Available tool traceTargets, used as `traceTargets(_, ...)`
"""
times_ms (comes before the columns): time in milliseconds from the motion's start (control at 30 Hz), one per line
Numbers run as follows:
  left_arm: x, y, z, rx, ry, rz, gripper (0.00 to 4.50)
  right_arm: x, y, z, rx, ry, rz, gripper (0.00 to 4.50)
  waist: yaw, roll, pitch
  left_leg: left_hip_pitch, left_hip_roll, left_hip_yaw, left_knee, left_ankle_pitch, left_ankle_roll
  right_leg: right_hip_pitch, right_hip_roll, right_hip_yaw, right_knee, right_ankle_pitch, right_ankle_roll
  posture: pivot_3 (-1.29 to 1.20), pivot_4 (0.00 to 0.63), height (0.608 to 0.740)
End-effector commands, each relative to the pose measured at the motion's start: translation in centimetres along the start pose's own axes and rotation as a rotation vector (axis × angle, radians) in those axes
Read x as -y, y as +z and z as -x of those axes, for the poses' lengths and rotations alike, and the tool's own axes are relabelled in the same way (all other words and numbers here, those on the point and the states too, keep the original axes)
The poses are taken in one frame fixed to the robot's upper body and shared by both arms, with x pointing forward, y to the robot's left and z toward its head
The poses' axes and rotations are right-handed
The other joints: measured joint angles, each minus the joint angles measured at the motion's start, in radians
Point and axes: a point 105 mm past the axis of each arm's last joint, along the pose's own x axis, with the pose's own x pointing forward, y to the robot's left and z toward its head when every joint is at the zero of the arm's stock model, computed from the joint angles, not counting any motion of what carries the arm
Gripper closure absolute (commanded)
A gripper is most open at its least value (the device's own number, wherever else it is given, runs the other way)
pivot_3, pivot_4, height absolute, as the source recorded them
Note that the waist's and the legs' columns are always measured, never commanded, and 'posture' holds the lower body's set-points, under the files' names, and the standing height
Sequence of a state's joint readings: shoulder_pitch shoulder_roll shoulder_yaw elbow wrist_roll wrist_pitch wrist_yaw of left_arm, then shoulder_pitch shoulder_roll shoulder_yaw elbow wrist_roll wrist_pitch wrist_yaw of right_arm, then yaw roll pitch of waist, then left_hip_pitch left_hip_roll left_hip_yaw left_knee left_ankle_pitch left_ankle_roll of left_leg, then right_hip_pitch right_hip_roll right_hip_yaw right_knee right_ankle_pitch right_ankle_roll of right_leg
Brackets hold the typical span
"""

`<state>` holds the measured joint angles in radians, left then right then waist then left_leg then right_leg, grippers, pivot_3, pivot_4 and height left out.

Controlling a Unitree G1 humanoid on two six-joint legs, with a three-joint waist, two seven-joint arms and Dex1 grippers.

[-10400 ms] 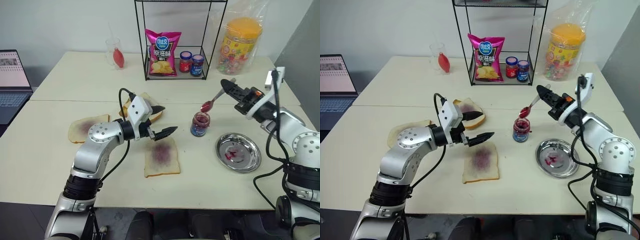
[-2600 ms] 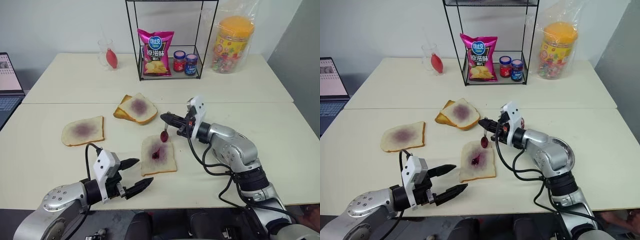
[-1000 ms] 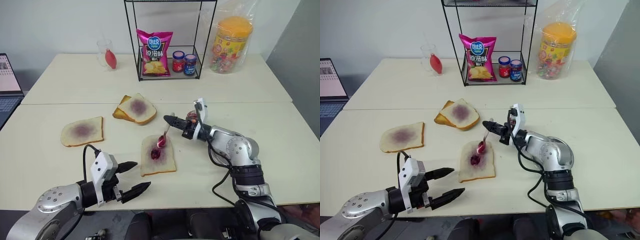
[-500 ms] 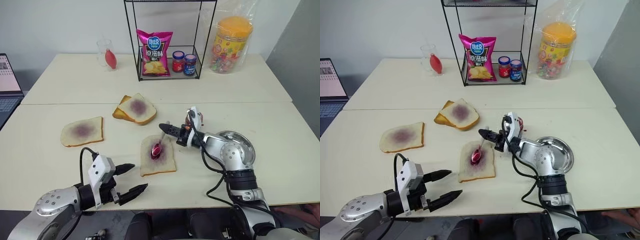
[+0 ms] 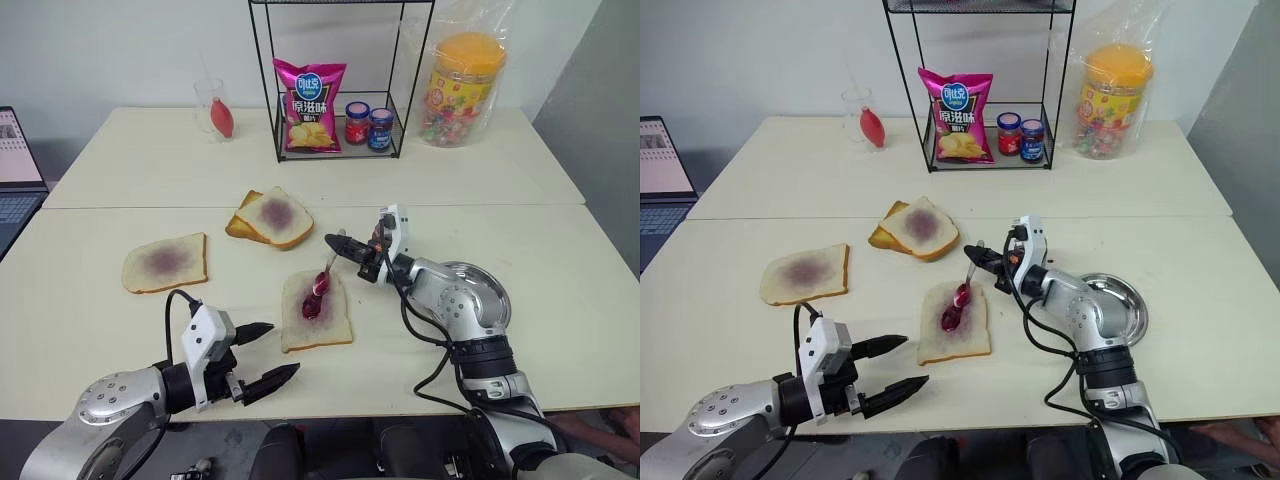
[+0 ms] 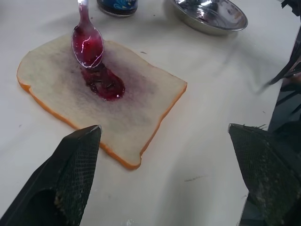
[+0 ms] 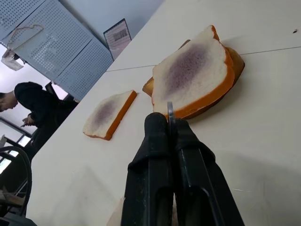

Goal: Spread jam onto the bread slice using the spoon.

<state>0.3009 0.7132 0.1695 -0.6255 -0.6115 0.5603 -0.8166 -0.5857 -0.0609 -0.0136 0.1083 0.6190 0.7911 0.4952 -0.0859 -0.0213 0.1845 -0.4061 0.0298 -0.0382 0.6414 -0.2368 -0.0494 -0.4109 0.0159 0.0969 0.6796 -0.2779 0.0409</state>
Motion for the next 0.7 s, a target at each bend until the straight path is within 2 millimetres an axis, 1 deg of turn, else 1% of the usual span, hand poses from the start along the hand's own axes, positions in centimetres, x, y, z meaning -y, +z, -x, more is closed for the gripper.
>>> traceTargets(33,0.0,0.5,-0.1,0.012,-0.014,-0.024,0.00,-3.0,3.2,0.6,0.085,0.128,-0.016,4.47,0.000,0.000,0.000,0.000,0.000,0.000,0.000,0.000,0.000,0.000,0.000,0.000,0.000,0.000,0.000,0.00,0.150,0.740)
traceTargets(100,0.0,0.7,-0.2,0.014,-0.021,-0.036,0.00,-4.4,4.0,1.3,0.100,0.204,-0.061,4.47,0.000,0.000,0.000,0.000,0.000,0.000,0.000,0.000,0.000,0.000,0.000,0.000,0.000,0.000,0.000,0.00,0.150,0.740)
traceTargets(200,-0.7,1.9,-0.7,0.048,-0.033,-0.063,0.00,-6.3,5.4,2.9,0.124,0.275,-0.078,4.47,0.003,0.000,0.000,-0.001,0.000,-0.001,0.000,0.000,0.000,0.000,0.000,-0.001,0.000,0.000,0.000,0.00,0.150,0.740)
traceTargets(300,-0.8,3.9,-1.6,0.096,-0.079,-0.096,0.00,-6.9,6.5,4.5,0.146,0.252,-0.042,4.47,0.004,0.000,0.000,-0.001,0.000,-0.002,0.000,0.000,0.000,0.000,0.000,-0.002,0.000,0.000,0.000,0.00,0.150,0.740)
traceTargets(367,-0.6,4.7,-2.1,0.107,-0.110,-0.119,0.00,-6.7,7.0,5.3,0.164,0.221,-0.026,4.47,0.004,0.000,0.000,-0.001,0.000,-0.002,0.000,0.000,0.000,0.000,0.000,-0.001,0.000,0.000,0.000,0.00,0.150,0.740)
traceTargets(467,0.4,6.8,-4.1,0.135,-0.227,-0.181,0.00,-5.2,8.4,8.8,0.253,0.058,0.017,4.47,0.008,0.000,0.000,-0.002,-0.001,-0.001,0.000,0.000,0.000,0.000,0.000,-0.001,-0.001,0.000,0.001,0.00,0.150,0.740)
traceTargets(500,0.7,7.0,-4.5,0.128,-0.257,-0.201,0.00,-4.8,8.4,9.8,0.265,0.005,0.031,4.47,0.014,0.000,0.000,-0.003,-0.001,-0.002,0.001,0.000,0.000,0.000,0.000,-0.002,-0.001,0.000,0.001,0.00,0.150,0.740)
traceTargets(567,0.9,7.0,-4.9,0.115,-0.280,-0.217,0.00,-4.6,8.3,10.6,0.268,-0.038,0.039,4.47,0.014,0.000,0.000,-0.004,-0.002,-0.002,0.001,0.000,0.000,0.000,0.000,-0.002,-0.002,0.000,0.001,0.00,0.150,0.740)
traceTargets(633,1.5,6.8,-6.0,0.097,-0.332,-0.259,0.00,-3.7,7.7,13.4,0.298,-0.160,0.036,4.47,0.000,0.000,0.000,-0.004,-0.001,0.000,0.001,0.000,0.000,-0.001,0.000,0.000,-0.002,0.000,0.001,0.00,0.150,0.740)
traceTargets(667,1.6,6.7,-6.7,0.089,-0.345,-0.284,0.00,-3.0,7.3,14.8,0.312,-0.238,0.037,4.47,0.004,0.000,0.000,-0.004,-0.001,0.001,0.000,0.000,0.000,-0.001,0.000,0.001,-0.001,0.000,0.001,0.00,0.150,0.740)
traceTargets(700,1.6,6.6,-7.2,0.084,-0.353,-0.303,0.00,-2.6,7.0,15.8,0.319,-0.291,0.036,4.47,0.009,0.000,0.000,-0.004,-0.001,-0.001,-0.001,0.000,0.000,-0.001,0.000,-0.001,-0.001,-0.001,0.001,0.00,0.150,0.740)
